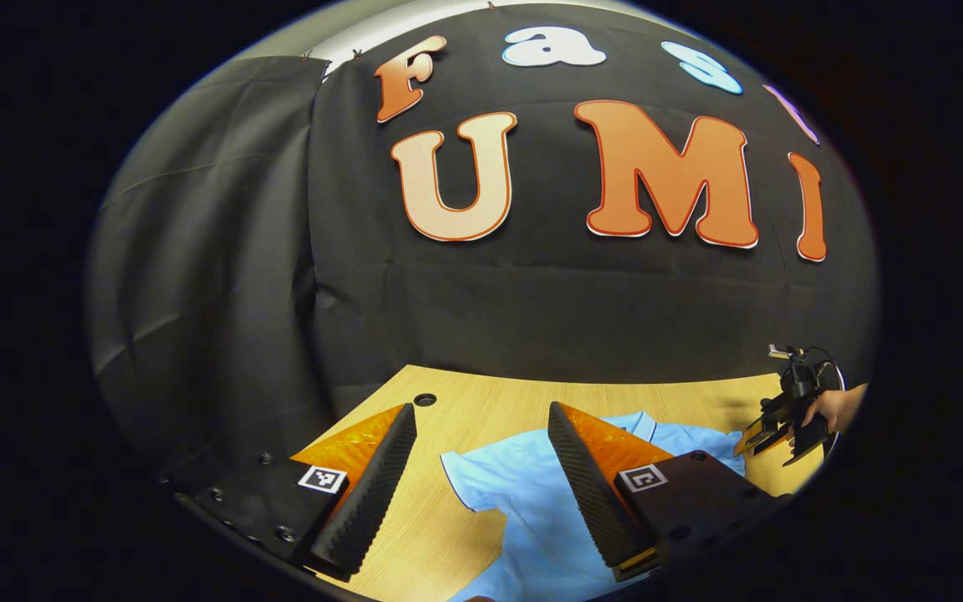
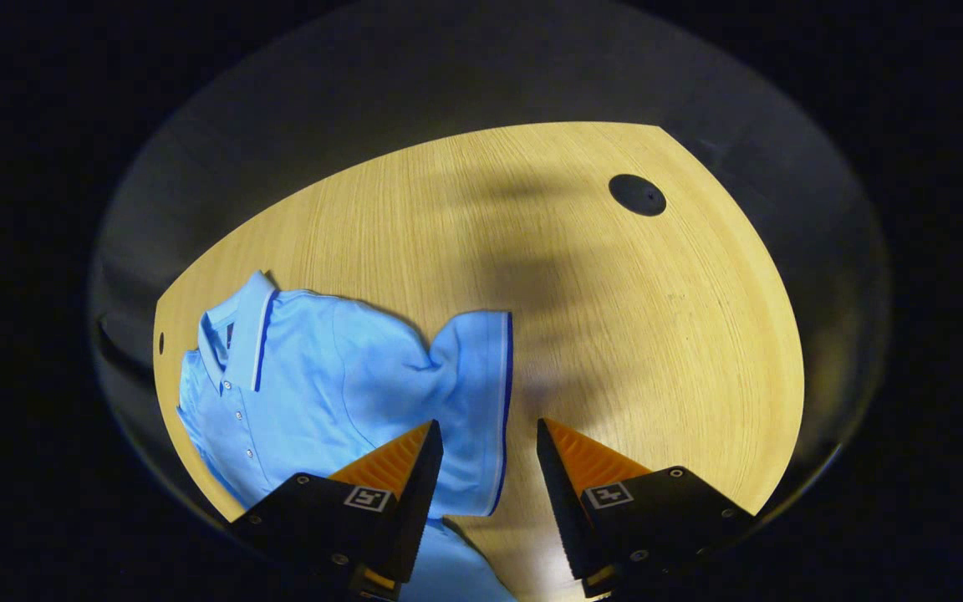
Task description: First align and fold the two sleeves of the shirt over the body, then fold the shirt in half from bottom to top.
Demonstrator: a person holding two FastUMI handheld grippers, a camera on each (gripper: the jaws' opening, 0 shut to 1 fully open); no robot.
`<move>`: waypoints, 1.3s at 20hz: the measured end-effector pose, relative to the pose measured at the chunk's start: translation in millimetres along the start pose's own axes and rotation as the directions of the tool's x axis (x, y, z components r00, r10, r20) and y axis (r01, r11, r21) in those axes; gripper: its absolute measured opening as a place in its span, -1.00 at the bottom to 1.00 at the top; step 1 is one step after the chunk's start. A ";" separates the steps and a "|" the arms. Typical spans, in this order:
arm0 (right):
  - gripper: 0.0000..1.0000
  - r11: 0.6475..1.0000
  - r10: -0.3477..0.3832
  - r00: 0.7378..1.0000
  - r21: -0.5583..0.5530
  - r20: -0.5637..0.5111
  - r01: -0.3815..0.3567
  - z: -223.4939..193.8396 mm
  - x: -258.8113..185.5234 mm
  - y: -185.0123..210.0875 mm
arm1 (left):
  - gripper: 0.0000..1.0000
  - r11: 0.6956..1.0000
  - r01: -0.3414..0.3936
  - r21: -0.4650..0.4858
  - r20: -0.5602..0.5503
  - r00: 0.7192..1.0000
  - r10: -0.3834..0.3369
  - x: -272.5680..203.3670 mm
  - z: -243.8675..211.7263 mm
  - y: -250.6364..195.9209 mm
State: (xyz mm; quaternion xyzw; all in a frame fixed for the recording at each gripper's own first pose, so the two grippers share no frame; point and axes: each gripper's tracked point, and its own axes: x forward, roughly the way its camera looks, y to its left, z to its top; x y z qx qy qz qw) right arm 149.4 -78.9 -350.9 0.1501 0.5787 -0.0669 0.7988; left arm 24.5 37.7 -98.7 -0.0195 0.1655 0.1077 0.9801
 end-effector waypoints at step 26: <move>-0.94 0.963 0.250 0.958 -0.138 0.144 -0.230 6.7 -51.2 101.3 | 1.00 0.999 0.049 -0.008 0.039 0.998 -0.049 -19.2 7.7 11.2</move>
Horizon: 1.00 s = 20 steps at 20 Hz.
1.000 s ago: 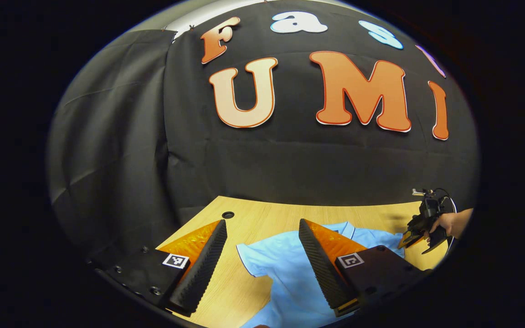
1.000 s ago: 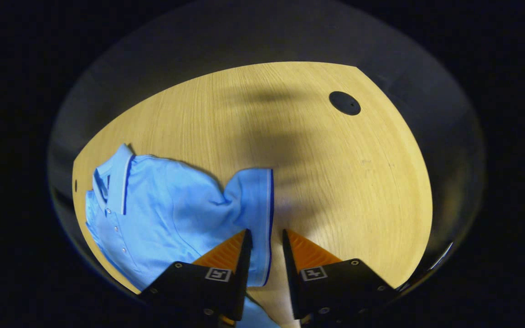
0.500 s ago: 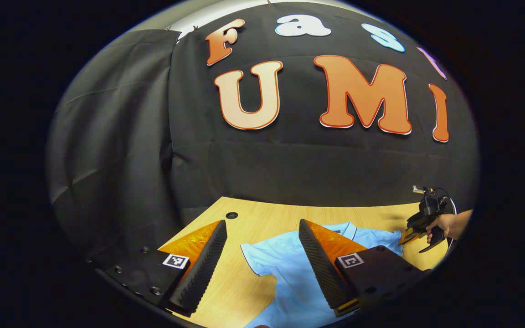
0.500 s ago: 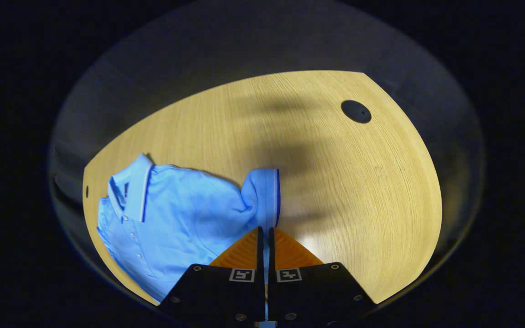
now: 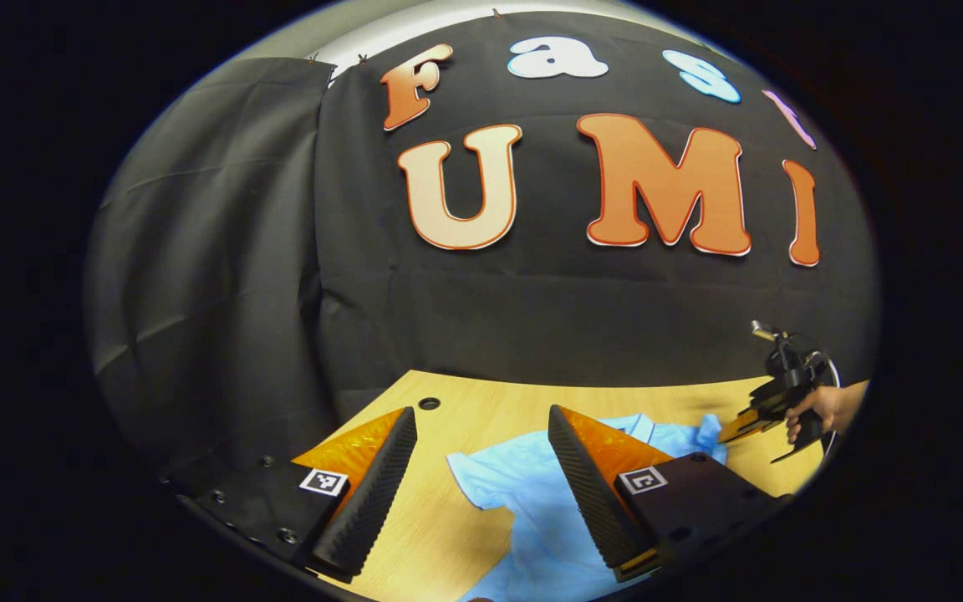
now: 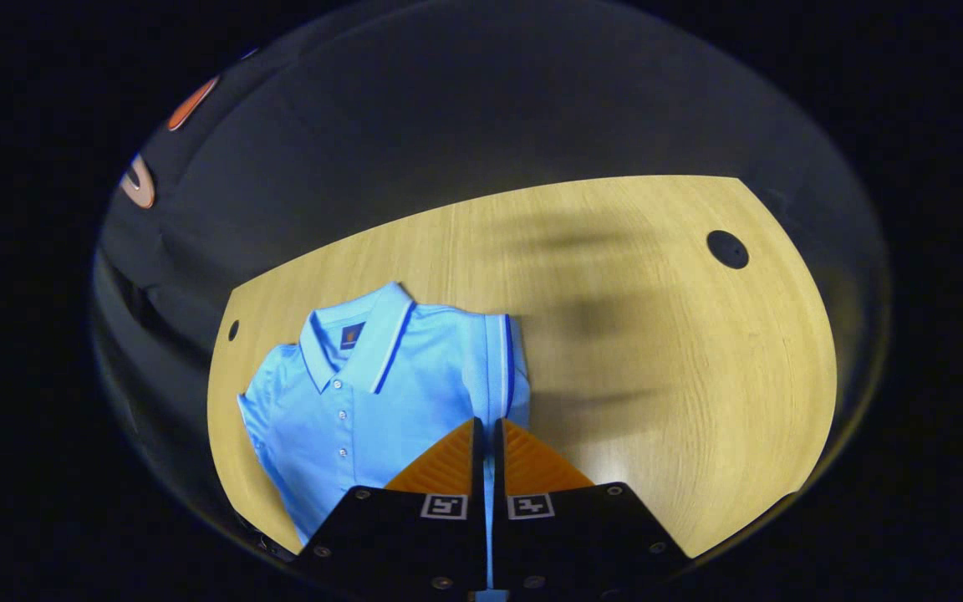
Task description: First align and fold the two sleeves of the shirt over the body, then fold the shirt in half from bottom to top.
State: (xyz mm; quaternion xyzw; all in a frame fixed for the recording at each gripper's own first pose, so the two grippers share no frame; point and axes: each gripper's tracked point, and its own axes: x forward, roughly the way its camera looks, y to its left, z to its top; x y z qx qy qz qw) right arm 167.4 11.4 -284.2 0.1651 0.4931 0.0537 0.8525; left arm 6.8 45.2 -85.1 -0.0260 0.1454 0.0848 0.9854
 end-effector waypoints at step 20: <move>0.70 0.982 -0.015 0.971 -0.179 0.239 0.059 -49.6 -113.6 15.1 | 1.00 0.946 -0.023 -0.324 -0.624 0.756 -0.195 145.0 -144.2 40.0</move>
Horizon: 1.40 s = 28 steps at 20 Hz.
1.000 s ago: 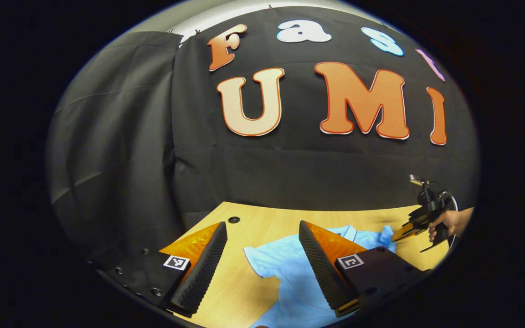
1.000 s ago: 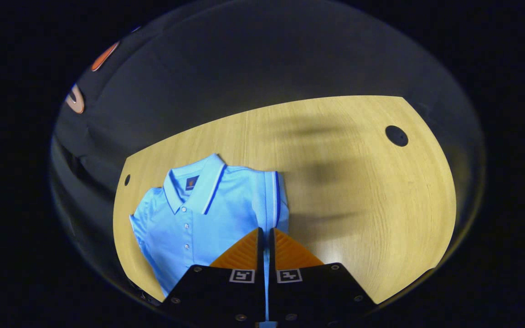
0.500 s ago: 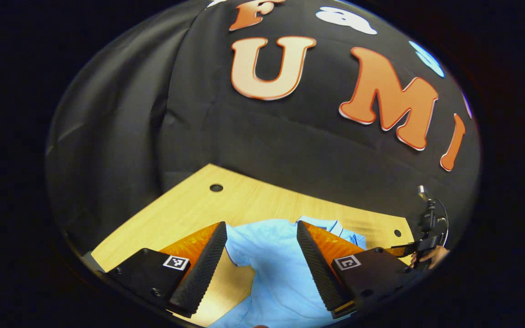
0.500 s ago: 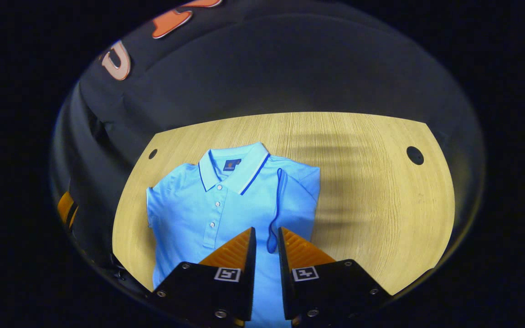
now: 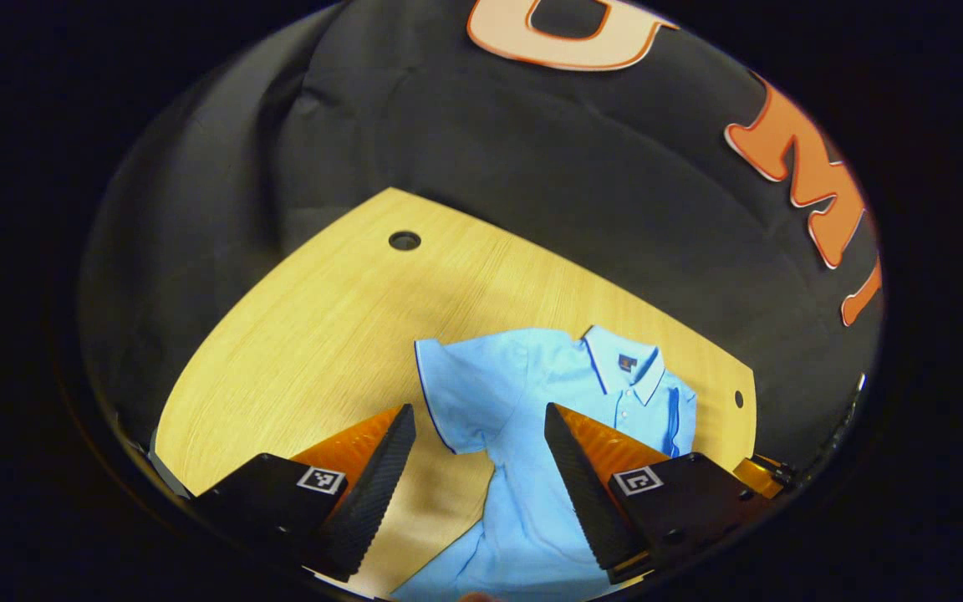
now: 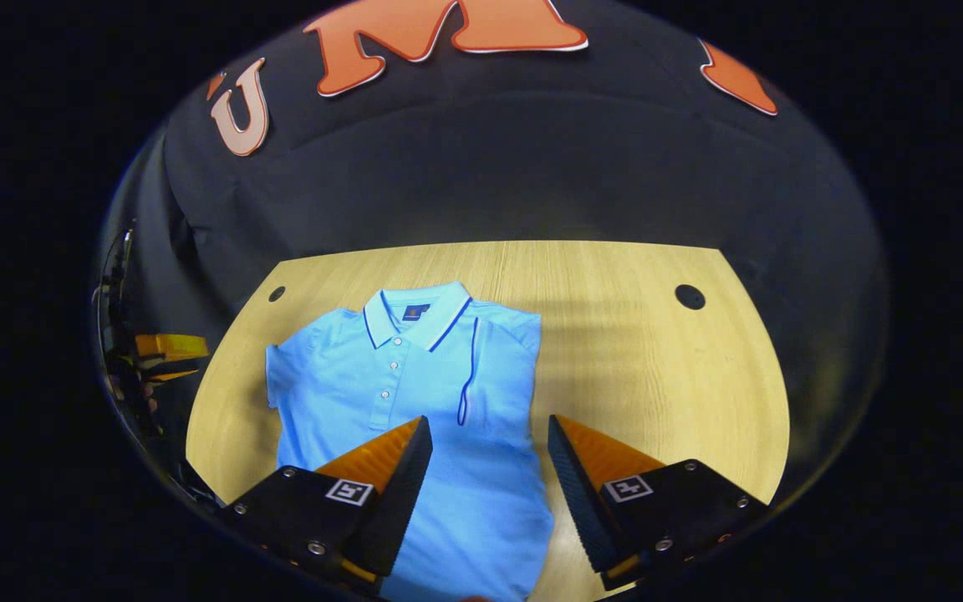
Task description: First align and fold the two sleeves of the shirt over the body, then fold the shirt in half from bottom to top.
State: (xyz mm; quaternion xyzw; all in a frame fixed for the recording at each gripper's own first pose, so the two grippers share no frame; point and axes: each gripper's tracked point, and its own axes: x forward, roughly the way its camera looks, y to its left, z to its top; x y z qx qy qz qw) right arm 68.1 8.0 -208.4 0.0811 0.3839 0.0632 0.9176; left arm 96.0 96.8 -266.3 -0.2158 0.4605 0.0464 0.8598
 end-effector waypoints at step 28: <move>0.87 0.935 -0.307 0.948 0.209 0.080 0.286 -102.0 -120.7 -31.2 | -0.52 0.976 -0.094 0.194 -0.345 0.925 0.158 161.3 -34.9 18.7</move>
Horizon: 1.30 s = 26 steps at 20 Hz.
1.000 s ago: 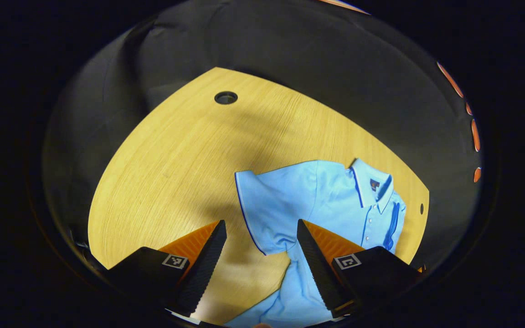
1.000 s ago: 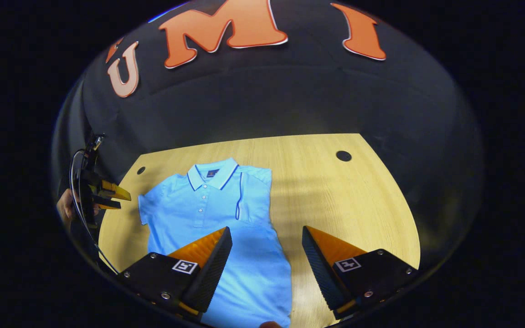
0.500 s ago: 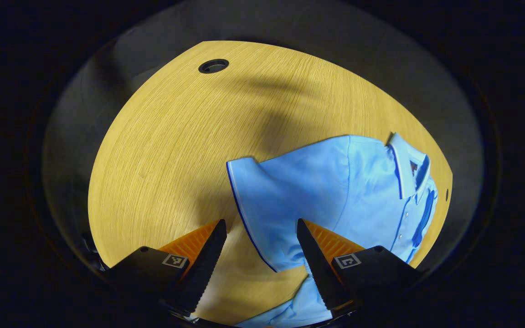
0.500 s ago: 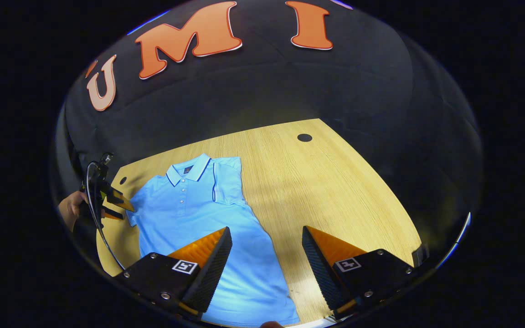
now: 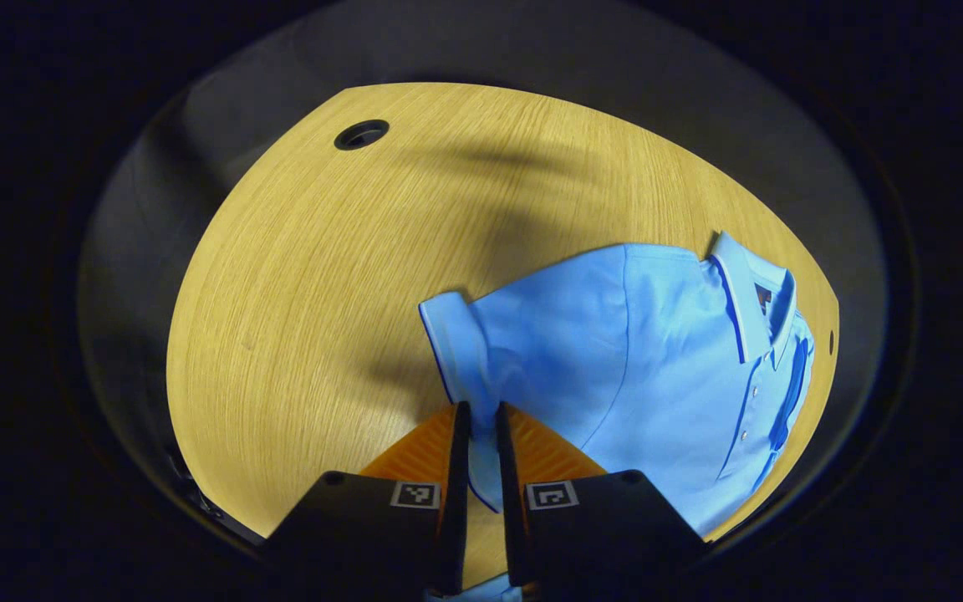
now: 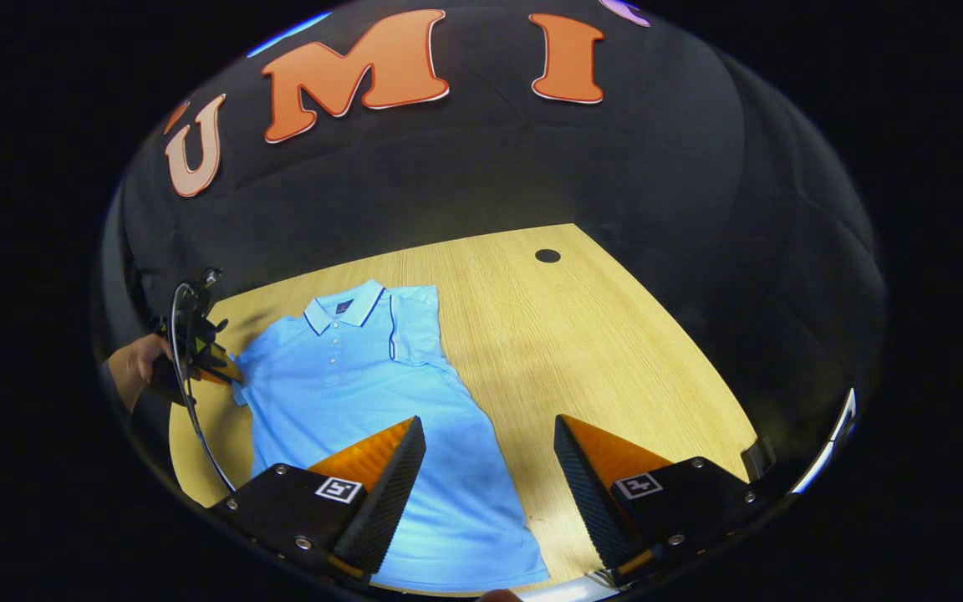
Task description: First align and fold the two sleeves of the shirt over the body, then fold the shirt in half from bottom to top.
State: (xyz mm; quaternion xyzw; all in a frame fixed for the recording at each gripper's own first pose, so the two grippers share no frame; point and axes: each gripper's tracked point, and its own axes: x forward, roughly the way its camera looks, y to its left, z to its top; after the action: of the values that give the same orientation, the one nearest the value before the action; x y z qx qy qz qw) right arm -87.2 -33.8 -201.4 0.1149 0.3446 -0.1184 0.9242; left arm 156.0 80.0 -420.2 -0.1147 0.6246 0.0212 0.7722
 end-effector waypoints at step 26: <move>0.89 0.995 -0.034 0.998 0.093 -0.044 0.038 -52.7 -36.5 -25.5 | 0.49 0.800 0.255 0.543 0.113 0.922 -0.370 -64.8 -30.9 -186.1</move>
State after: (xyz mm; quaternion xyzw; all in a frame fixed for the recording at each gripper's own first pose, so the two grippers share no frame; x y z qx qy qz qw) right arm -153.8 -37.3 -219.3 0.1542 0.3603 -0.1486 0.9079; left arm 144.8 -100.1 -335.3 -0.0013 0.4925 -0.2640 0.8293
